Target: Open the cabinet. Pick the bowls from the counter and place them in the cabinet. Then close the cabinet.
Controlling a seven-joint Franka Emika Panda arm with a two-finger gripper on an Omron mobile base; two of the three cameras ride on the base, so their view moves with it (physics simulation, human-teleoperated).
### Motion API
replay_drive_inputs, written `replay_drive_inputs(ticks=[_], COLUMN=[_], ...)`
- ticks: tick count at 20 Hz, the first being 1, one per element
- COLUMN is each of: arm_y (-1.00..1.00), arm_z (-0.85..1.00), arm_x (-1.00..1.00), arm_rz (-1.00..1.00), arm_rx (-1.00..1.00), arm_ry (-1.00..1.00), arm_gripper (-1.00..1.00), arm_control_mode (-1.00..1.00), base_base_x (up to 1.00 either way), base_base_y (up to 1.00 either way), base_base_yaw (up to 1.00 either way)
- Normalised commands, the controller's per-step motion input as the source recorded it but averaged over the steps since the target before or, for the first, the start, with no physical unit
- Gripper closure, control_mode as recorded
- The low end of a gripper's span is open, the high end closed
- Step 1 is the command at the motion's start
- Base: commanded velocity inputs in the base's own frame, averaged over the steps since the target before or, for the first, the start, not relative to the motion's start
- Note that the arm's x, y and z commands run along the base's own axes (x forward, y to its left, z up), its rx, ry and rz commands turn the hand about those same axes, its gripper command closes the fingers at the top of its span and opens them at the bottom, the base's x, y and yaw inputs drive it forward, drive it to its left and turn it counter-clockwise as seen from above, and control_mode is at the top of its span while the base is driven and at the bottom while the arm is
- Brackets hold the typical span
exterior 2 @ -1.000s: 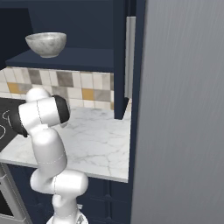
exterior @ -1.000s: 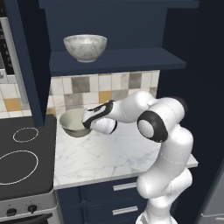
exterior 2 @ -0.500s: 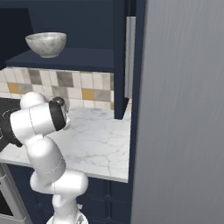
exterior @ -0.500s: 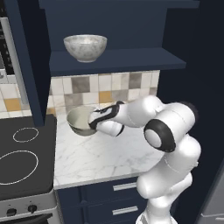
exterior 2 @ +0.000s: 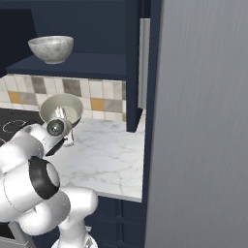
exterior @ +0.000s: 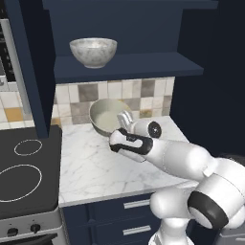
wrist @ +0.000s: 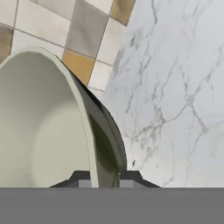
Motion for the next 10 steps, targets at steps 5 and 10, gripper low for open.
replay_drive_inputs(ticks=[5, 10], arm_y=[-0.78, -0.72], arm_z=[0.84, 0.61], arm_x=[-0.89, -0.76], arm_rz=[-0.1, -0.06], arm_rx=[0.21, 0.15], arm_ry=[0.0, 0.0], arm_gripper=[1.0, 1.0], arm_control_mode=[-1.0, -1.0], base_base_x=[0.0, 0.0], base_base_y=[0.0, 0.0], base_base_yaw=[0.0, 0.0])
